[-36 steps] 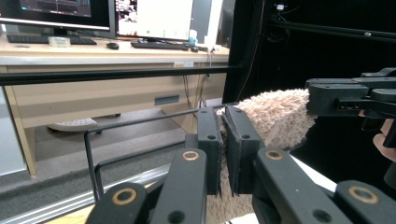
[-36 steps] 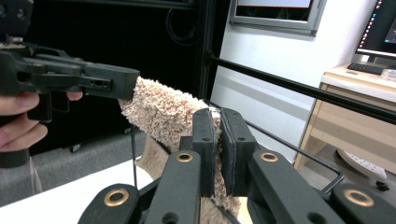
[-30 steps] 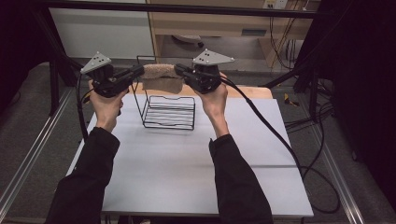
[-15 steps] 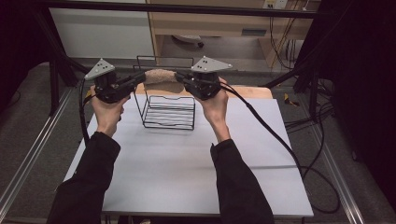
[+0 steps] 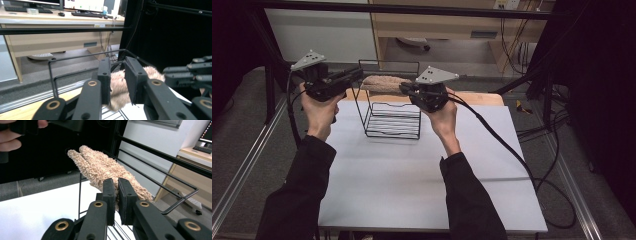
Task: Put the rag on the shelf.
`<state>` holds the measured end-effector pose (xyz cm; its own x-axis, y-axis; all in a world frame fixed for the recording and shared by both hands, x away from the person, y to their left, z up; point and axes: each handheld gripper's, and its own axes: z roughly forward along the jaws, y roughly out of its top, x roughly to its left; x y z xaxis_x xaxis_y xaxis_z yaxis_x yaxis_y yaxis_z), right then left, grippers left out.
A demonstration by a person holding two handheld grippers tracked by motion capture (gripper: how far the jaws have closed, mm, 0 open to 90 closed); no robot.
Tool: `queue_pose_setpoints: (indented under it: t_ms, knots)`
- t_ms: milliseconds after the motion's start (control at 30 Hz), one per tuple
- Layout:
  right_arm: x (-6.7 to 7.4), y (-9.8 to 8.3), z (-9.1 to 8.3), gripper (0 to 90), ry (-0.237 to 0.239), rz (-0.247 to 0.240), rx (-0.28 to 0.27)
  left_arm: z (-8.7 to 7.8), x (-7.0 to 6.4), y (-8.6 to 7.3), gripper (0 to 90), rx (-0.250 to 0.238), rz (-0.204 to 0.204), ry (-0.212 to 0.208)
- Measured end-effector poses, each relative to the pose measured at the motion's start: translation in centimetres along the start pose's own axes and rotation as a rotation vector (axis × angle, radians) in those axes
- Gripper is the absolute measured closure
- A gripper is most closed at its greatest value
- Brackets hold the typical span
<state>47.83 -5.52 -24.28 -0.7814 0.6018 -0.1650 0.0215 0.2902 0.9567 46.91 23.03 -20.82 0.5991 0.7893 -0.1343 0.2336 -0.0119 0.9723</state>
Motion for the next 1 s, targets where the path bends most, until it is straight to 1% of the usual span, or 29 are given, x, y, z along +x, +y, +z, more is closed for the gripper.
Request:
queue_pose_setpoints:
  t_ms: [33, 67, 133, 200, 333, 400, 433, 467, 533, 567, 600, 633, 667, 700, 733, 800, 833, 900, 933, 967, 1000]
  knots:
    - [0.0, 0.0, 0.0, 84.8, 0.0, 0.0, 0.0, 0.0, 0.0, 0.0, 76.9, 0.0, 0.0, 0.0]
    - [0.0, -0.1, 0.0, 84.8, 0.002, 0.0, 0.004, 0.4, -0.2, 0.1, 78.3, 0.008, -0.002, -0.005]
    - [0.0, -0.3, 0.0, 84.6, 0.008, 0.007, 0.004, 1.3, -0.5, 0.2, 81.8, 0.034, -0.003, -0.016]
    - [-0.1, -0.4, 0.0, 84.4, 0.012, 0.016, 0.006, 2.0, -0.9, 0.0, 83.9, 0.064, 0.005, -0.026]
    - [-0.1, -0.7, 0.0, 83.6, 0.017, 0.026, 0.006, 2.7, -1.6, -1.0, 86.0, 0.133, 0.036, -0.035]
    - [-0.1, -0.7, -0.1, 83.1, 0.018, 0.03, 0.011, 2.7, -1.7, -1.7, 86.4, 0.153, 0.055, -0.032]
    - [-0.1, -0.7, -0.1, 82.6, 0.02, 0.033, 0.014, 2.7, -1.7, -2.0, 86.6, 0.157, 0.06, -0.032]
    - [-0.1, -0.8, -0.1, 82.1, 0.023, 0.038, 0.016, 2.7, -1.6, -2.3, 86.8, 0.163, 0.057, -0.035]
    - [-0.1, -0.7, -0.1, 79.1, 0.038, 0.067, 0.028, 2.7, -1.4, -2.7, 87.5, 0.17, 0.048, -0.037]
    - [-0.1, -0.7, -0.1, 79.1, 0.038, 0.067, 0.028, 2.7, -1.3, -2.8, 87.5, 0.176, 0.044, -0.037]
    - [-0.2, -0.6, -0.2, 75.5, 0.053, 0.09, 0.025, 2.8, -1.3, -3.0, 87.8, 0.179, 0.045, -0.036]
    - [-0.2, -0.6, -0.2, 75.5, 0.053, 0.09, 0.025, 2.9, -1.2, -3.2, 87.8, 0.185, 0.045, -0.035]
    - [-0.5, -0.2, -0.6, 72.2, 0.065, 0.118, -0.002, 3.0, -1.2, -3.3, 88.0, 0.191, 0.048, -0.033]
    - [-0.5, -0.2, -0.6, 72.2, 0.065, 0.118, -0.002, 3.1, -1.2, -3.5, 88.0, 0.193, 0.049, -0.032]
    - [-0.6, 0.0, -0.9, 70.6, 0.071, 0.135, -0.018, 3.1, -1.1, -3.6, 88.1, 0.197, 0.049, -0.033]
    - [-0.8, 0.3, -1.2, 72.4, 0.069, 0.164, -0.027, 3.3, -1.0, -4.0, 88.1, 0.199, 0.044, -0.033]
    - [-0.9, 0.4, -1.2, 75.2, 0.065, 0.173, -0.016, 3.4, -0.9, -4.1, 88.1, 0.2, 0.041, -0.034]
    - [-0.9, 0.2, -0.8, 79.7, 0.051, 0.185, 0.027, 3.6, -0.8, -4.4, 88.1, 0.204, 0.041, -0.032]
    - [-0.8, -0.3, -0.4, 83.5, 0.048, 0.187, 0.062, 3.6, -0.8, -4.5, 88.1, 0.206, 0.045, -0.028]
    - [-0.8, -0.6, -0.1, 84.8, 0.05, 0.192, 0.075, 3.6, -0.8, -4.5, 88.1, 0.205, 0.05, -0.022]
    - [-0.8, -0.6, -0.1, 84.8, 0.05, 0.192, 0.075, 3.6, -0.7, -4.6, 88.1, 0.203, 0.055, -0.019]
